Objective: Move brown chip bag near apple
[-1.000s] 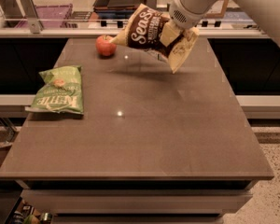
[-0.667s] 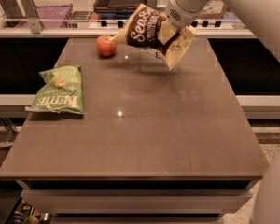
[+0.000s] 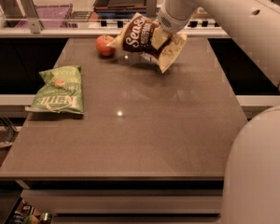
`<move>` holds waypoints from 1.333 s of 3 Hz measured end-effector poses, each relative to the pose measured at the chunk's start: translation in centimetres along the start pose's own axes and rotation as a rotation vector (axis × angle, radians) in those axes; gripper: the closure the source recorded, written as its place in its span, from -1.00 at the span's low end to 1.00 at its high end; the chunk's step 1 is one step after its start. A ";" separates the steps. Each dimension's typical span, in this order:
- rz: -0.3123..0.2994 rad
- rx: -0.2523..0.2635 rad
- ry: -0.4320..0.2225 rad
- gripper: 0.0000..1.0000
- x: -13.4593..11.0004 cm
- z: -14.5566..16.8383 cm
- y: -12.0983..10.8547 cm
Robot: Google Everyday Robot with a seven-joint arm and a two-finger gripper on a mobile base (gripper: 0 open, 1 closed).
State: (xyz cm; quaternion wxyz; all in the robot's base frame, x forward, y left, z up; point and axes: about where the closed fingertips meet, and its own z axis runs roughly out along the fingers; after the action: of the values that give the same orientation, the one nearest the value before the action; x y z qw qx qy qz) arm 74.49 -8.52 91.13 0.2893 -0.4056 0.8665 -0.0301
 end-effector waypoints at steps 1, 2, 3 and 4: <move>0.003 -0.030 0.019 1.00 0.2 2.4 1.0; 0.002 -0.031 0.020 0.62 0.2 2.5 1.0; 0.001 -0.033 0.023 0.19 0.2 2.7 1.2; -0.001 -0.036 0.025 -0.28 0.2 2.9 1.3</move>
Offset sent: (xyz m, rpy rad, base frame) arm 0.0042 0.0080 -0.0187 0.0035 0.0276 0.0049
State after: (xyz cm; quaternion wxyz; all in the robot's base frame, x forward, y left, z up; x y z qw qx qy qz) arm 75.03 -7.30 88.22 0.2709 -0.4106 0.8704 -0.0196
